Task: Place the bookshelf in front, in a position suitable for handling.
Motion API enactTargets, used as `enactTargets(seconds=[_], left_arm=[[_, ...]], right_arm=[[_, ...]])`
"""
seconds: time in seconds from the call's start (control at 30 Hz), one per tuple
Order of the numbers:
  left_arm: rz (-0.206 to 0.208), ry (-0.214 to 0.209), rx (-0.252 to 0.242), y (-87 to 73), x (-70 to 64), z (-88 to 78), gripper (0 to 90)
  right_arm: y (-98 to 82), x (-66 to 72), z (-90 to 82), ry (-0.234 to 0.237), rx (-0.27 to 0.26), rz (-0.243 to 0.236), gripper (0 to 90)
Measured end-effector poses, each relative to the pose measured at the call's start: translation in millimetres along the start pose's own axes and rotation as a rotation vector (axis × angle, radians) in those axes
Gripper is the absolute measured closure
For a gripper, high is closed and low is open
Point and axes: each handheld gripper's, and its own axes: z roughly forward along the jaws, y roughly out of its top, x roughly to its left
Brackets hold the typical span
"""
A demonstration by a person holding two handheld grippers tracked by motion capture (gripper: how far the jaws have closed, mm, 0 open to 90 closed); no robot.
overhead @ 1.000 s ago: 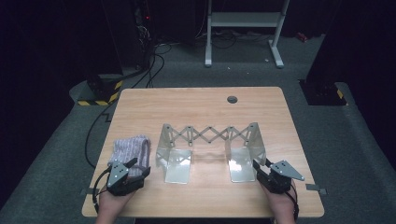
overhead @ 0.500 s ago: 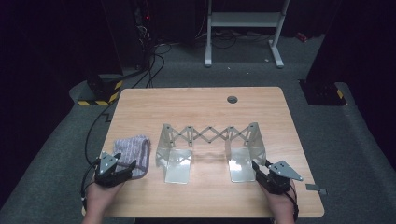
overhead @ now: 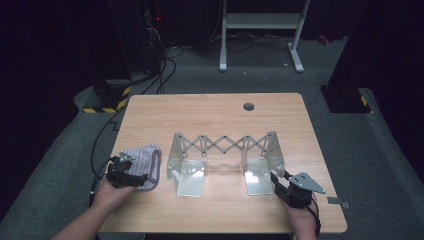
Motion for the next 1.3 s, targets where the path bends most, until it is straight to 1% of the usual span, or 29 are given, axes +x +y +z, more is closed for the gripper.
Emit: enactTargets(seconds=[0.03, 0.07, 0.13, 0.17, 0.23, 0.27, 0.3, 0.33, 0.37, 0.4, 0.43, 0.47, 0.53, 0.57, 0.7, 0.73, 0.77, 0.8, 0.83, 0.93, 0.97, 1.0, 1.03, 1.1, 1.13, 1.17, 1.2, 1.27, 1.3], left_arm=[[0.0, 0.0, 0.0, 0.0, 0.0, 0.0, 6.9], [-0.023, -0.029, 0.018, 0.3, 3.6, -0.2, 6.7], [-0.051, -0.059, 0.04, 2.8, 8.0, -0.3, 5.8], [-0.058, -0.061, 0.049, 5.6, 10.5, -1.2, 5.2], [-0.055, -0.053, 0.043, 9.3, 13.4, -3.2, 3.7], [-0.042, -0.033, 0.036, 13.6, 15.4, -4.7, 3.7], [-0.033, -0.012, 0.043, 16.9, 18.1, -3.5, 3.6], [-0.033, -0.012, 0.043, 16.9, 18.1, -3.5, 3.5], [-0.044, -0.016, 0.093, 17.3, 20.8, 3.6, 2.1], [-0.044, -0.016, 0.093, 17.3, 20.8, 3.6, 1.1], [-0.025, -0.019, 0.136, 17.2, 18.2, 11.9, 0.2], [-0.016, -0.021, 0.156, 17.2, 17.0, 15.4, 0.1], [-0.023, -0.023, 0.155, 17.3, 16.0, 17.7, 0.0], [-0.029, -0.032, 0.163, 18.4, 16.7, 19.1, 0.0], [-0.025, -0.042, 0.165, 18.3, 17.0, 17.8, 0.8], [-0.028, -0.043, 0.163, 18.1, 16.6, 17.3, 2.5], [-0.013, -0.041, 0.167, 18.7, 16.7, 15.3, 10.5], [0.01, -0.051, 0.147, 19.3, 13.6, 11.7, 16.7], [0.01, -0.051, 0.147, 19.3, 13.6, 11.7, 21.7], [0.077, -0.093, 0.154, 23.7, 5.3, 6.9, 42.0], [0.077, -0.093, 0.154, 23.7, 5.3, 6.9, 50.0], [0.1, -0.1, 0.16, 25.7, 2.1, 6.3, 50.0], [0.104, -0.101, 0.161, 26.2, 0.6, 6.2, 56.1], [0.105, -0.105, 0.145, 26.0, -2.9, 6.4, 60.3], [0.106, -0.108, 0.121, 25.3, -4.8, 5.4, 61.1], [0.088, -0.128, 0.094, 23.9, -6.0, 4.7, 61.5], [0.088, -0.128, 0.094, 23.9, -6.0, 4.7, 62.0], [0.038, -0.189, 0.008, 21.2, -11.1, 0.5, 62.8], [0.026, -0.211, -0.033, 20.3, -16.0, -1.8, 63.0]], right_arm=[[0.0, 0.0, 0.0, 0.0, 0.0, 0.0, 57.3], [-0.1, -0.3, -0.2, 0.001, 0.001, 0.004, 57.2], [-0.1, -0.3, -0.6, 0.001, 0.001, 0.005, 57.2], [-0.1, -0.1, -0.6, 0.001, 0.001, 0.004, 57.2], [-0.3, -0.1, -0.4, 0.002, 0.001, 0.001, 57.2], [-0.5, 0.1, 0.0, 0.002, 0.002, -0.001, 57.2], [-0.8, 0.3, 1.1, 0.004, 0.004, 0.001, 57.2], [-0.8, 0.3, 1.1, 0.004, 0.004, 0.001, 57.2], [-1.1, 0.5, 1.6, 0.006, 0.006, 0.002, 57.2], [-1.3, 0.9, 1.8, 0.006, 0.007, 0.001, 57.2], [-1.4, 1.3, 1.7, 0.007, 0.009, 0.0, 57.2], [-1.5, 1.5, 1.7, 0.007, 0.009, -0.003, 57.2], [-1.5, 2.1, 1.8, 0.007, 0.011, -0.003, 57.2], [-1.6, 2.4, 1.9, 0.008, 0.012, -0.003, 57.2], [-1.9, 3.1, 3.2, 0.012, 0.015, -0.005, 57.2], [-2.0, 3.5, 3.8, 0.014, 0.018, -0.004, 57.2], [-2.0, 3.7, 4.2, 0.016, 0.018, -0.009, 57.2], [-2.0, 3.9, 4.2, 0.017, 0.018, -0.01, 57.2], [-1.9, 4.0, 4.2, 0.017, 0.018, -0.009, 57.2], [-1.7, 3.9, 3.8, 0.018, 0.016, -0.008, 57.2], [-1.7, 3.9, 3.8, 0.018, 0.016, -0.008, 57.2], [-1.6, 3.7, 3.7, 0.018, 0.015, -0.007, 57.2], [-1.6, 3.4, 3.7, 0.018, 0.015, -0.006, 57.2], [-1.5, 2.9, 3.6, 0.018, 0.015, -0.004, 57.2], [-1.4, 2.4, 3.5, 0.019, 0.013, -0.004, 57.2], [-1.3, 2.3, 3.3, 0.019, 0.013, -0.002, 57.2], [-1.3, 2.3, 3.3, 0.019, 0.013, -0.002, 57.2], [-1.2, 1.9, 3.0, 0.018, 0.012, 0.0, 57.2], [-1.1, 1.7, 2.8, 0.018, 0.01, 0.001, 57.2]])
